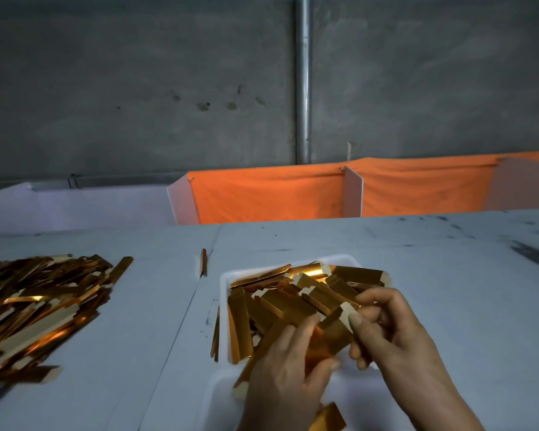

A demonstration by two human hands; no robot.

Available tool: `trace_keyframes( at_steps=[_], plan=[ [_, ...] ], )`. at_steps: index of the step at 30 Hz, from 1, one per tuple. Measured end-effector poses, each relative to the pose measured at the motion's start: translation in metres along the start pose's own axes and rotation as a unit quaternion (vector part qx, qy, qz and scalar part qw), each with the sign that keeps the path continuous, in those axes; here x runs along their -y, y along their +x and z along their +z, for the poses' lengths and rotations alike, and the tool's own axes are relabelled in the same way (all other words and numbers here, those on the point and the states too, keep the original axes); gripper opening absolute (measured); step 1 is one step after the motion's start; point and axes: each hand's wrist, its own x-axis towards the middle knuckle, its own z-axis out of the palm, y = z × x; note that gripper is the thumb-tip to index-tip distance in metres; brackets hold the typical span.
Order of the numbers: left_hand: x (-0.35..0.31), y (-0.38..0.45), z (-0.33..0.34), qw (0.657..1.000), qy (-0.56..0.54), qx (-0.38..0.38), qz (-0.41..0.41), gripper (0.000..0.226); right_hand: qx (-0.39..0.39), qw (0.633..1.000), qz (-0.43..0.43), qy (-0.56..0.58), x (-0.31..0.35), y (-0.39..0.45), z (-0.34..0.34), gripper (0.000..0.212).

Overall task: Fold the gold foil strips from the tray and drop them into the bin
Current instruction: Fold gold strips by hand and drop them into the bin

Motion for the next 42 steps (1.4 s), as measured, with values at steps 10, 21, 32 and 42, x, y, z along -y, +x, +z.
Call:
trace_keyframes(
  at_steps=[10, 21, 32, 42],
  plan=[
    [0.009, 0.000, 0.009, 0.993, 0.055, -0.083, 0.057, 0.056, 0.029, 0.994, 0.045, -0.097, 0.000, 0.001, 0.006, 0.008],
    [0.013, 0.002, 0.015, 0.991, 0.082, -0.066, 0.087, 0.053, 0.089, 0.975, 0.203, 0.023, -0.007, 0.010, 0.002, 0.012],
    [0.018, 0.002, 0.013, 0.980, 0.151, -0.053, 0.115, 0.058, 0.151, 0.966, 0.209, 0.010, -0.008, 0.011, -0.001, 0.009],
    [0.020, 0.005, 0.014, 0.978, 0.164, -0.026, 0.123, 0.052, 0.136, 0.967, 0.212, 0.041, -0.015, 0.011, 0.000, 0.014]
  ],
)
